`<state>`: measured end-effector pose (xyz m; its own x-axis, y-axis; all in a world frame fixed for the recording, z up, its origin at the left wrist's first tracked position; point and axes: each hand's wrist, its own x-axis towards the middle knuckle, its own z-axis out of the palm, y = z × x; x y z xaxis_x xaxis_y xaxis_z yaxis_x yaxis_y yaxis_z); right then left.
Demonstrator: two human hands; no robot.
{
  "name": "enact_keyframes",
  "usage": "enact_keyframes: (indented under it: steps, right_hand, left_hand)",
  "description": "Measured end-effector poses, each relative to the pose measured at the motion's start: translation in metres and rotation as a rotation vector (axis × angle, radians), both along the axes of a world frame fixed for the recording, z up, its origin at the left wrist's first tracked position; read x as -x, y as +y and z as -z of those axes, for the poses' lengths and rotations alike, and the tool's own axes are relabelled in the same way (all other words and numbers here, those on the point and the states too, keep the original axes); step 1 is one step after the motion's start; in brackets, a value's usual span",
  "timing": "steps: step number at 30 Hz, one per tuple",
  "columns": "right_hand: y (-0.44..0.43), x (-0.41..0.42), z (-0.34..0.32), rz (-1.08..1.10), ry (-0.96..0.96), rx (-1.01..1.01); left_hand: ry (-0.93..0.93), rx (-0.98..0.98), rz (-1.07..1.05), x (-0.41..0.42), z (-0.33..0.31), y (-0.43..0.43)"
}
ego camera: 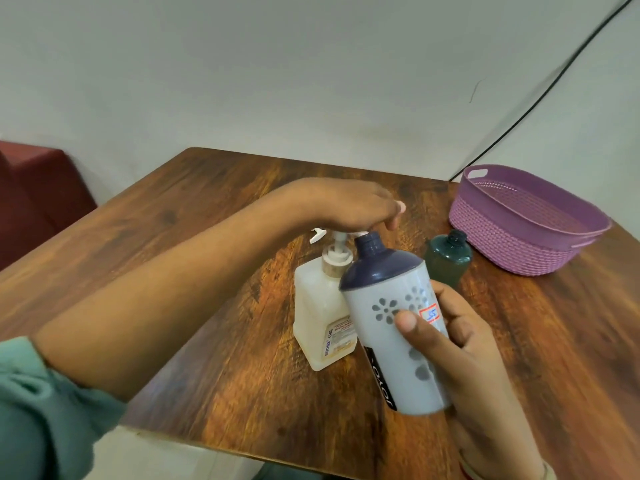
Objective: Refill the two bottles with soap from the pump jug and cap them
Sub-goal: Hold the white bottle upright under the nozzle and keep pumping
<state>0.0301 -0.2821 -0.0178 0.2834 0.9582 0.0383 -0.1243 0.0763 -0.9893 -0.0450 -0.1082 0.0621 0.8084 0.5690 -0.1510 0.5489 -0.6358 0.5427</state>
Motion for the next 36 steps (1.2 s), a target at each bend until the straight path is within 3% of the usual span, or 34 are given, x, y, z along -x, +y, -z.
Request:
enact_keyframes:
  steps: [6,13,18,25,30,36]
  right_hand:
    - [-0.001,-0.001,0.001,-0.009,-0.003,0.021]
    - [-0.005,-0.001,0.001,0.004,0.021,-0.007]
    - [-0.002,-0.001,0.004,0.016,0.005,0.009]
    - [-0.003,0.001,0.002,0.008,0.025,-0.006]
    - [-0.003,0.0,0.003,0.014,0.011,0.001]
    - [-0.005,-0.002,0.003,0.018,-0.003,0.014]
  left_hand:
    - [0.011,0.088,-0.018,-0.001,0.016,-0.001]
    - [0.005,-0.078,-0.035,-0.001,-0.002,-0.004]
    - [-0.087,0.109,-0.077,0.003,0.018,-0.003]
    - [0.026,-0.116,-0.022,0.002,-0.002,-0.006]
    - [-0.009,0.068,-0.032,0.002,0.009,-0.005]
    - [0.073,-0.03,-0.002,0.0,0.0,-0.008]
